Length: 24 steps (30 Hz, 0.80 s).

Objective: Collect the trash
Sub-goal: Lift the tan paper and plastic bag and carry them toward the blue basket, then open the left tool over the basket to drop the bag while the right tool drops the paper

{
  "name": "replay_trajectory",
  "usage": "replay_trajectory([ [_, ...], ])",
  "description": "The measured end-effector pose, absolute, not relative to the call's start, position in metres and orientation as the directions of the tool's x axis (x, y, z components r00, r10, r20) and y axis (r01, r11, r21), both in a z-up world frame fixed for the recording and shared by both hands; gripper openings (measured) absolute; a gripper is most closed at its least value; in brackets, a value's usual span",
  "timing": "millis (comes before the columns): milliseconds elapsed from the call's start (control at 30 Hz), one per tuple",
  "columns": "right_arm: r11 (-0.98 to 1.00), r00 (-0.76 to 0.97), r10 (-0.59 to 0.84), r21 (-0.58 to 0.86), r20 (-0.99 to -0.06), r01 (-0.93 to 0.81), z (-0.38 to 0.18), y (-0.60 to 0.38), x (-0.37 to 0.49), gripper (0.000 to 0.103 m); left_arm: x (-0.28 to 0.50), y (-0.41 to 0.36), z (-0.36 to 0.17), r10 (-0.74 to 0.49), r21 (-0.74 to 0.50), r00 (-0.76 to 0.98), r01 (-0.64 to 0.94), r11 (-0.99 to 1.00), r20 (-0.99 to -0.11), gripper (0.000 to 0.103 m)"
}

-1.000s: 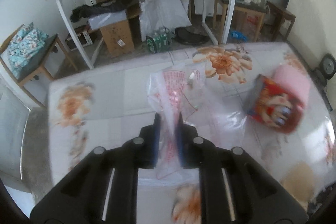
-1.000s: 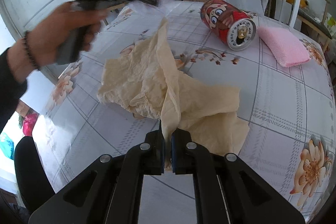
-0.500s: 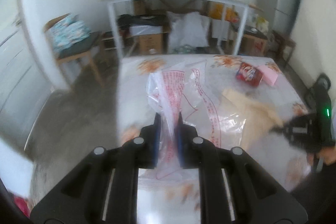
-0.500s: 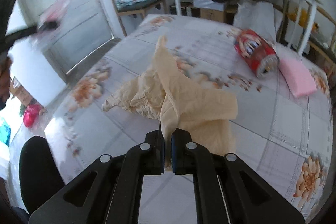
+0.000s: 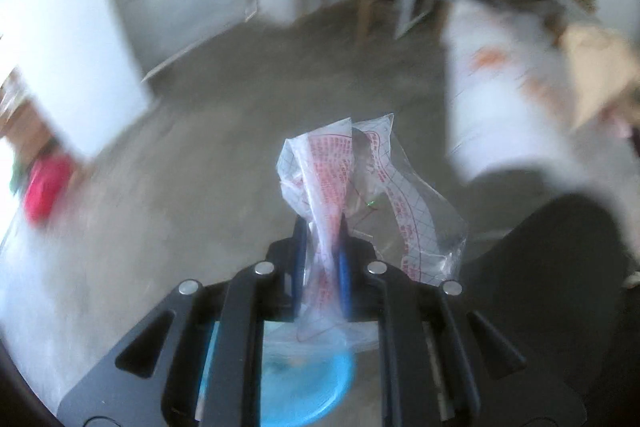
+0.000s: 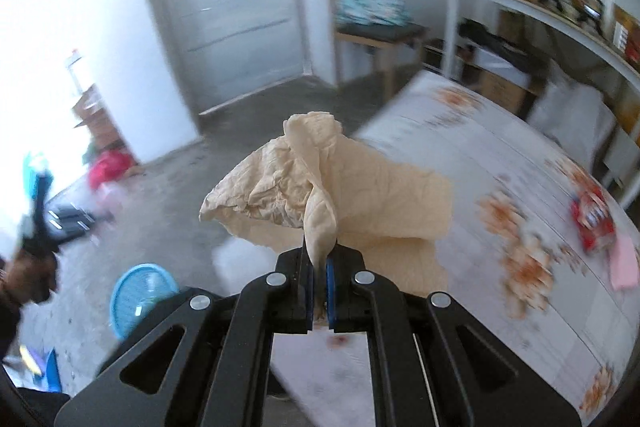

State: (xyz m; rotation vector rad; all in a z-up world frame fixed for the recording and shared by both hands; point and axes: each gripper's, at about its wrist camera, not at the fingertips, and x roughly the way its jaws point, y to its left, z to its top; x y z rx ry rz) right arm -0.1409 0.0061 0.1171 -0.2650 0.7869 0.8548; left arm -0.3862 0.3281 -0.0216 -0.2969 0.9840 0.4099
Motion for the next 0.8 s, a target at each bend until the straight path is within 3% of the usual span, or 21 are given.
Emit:
replay_trajectory([
  [200,0.516,0.279,0.629,0.122,-0.726,-0.848,0.112,0.075,-0.196,0.005,-0.44,0.341,-0.141,0.168,-0.023,0.302,-0.538,0.843,-0.938,0.012],
  [433,0.406,0.147,0.624,0.157,-0.767,-0.9,0.087,0.132,-0.247,0.005,-0.45,0.343,-0.227,0.124,0.0,0.178,-0.573,0.82,-0.976,0.014],
  [533,0.378,0.114,0.615,0.165,-0.78,-0.911,0.08,0.148,-0.265,0.005,-0.45,0.338,-0.248,0.108,0.007,0.146,-0.565,0.825,-0.983,0.027],
  [567,0.372,0.107,0.612,0.166,-0.784,-0.913,0.079,0.151,-0.268,0.005,-0.449,0.337,-0.251,0.094,-0.008,0.153,-0.56,0.828,-0.984,0.036],
  [600,0.364,0.099,0.607,0.166,-0.789,-0.916,0.076,0.155,-0.273,0.005,-0.451,0.332,-0.254,0.104,0.0,0.154,-0.557,0.83,-0.983,0.055],
  [633,0.356,0.091,0.603,0.165,-0.793,-0.92,0.074,0.16,-0.277,0.005,-0.452,0.33,-0.252,0.116,0.004,0.169,-0.551,0.835,-0.979,0.063],
  [800,0.316,0.06,0.579,0.155,-0.813,-0.936,0.062,0.181,-0.291,0.005,-0.468,0.333,-0.237,0.112,-0.04,0.225,-0.577,0.816,-0.968,0.072],
])
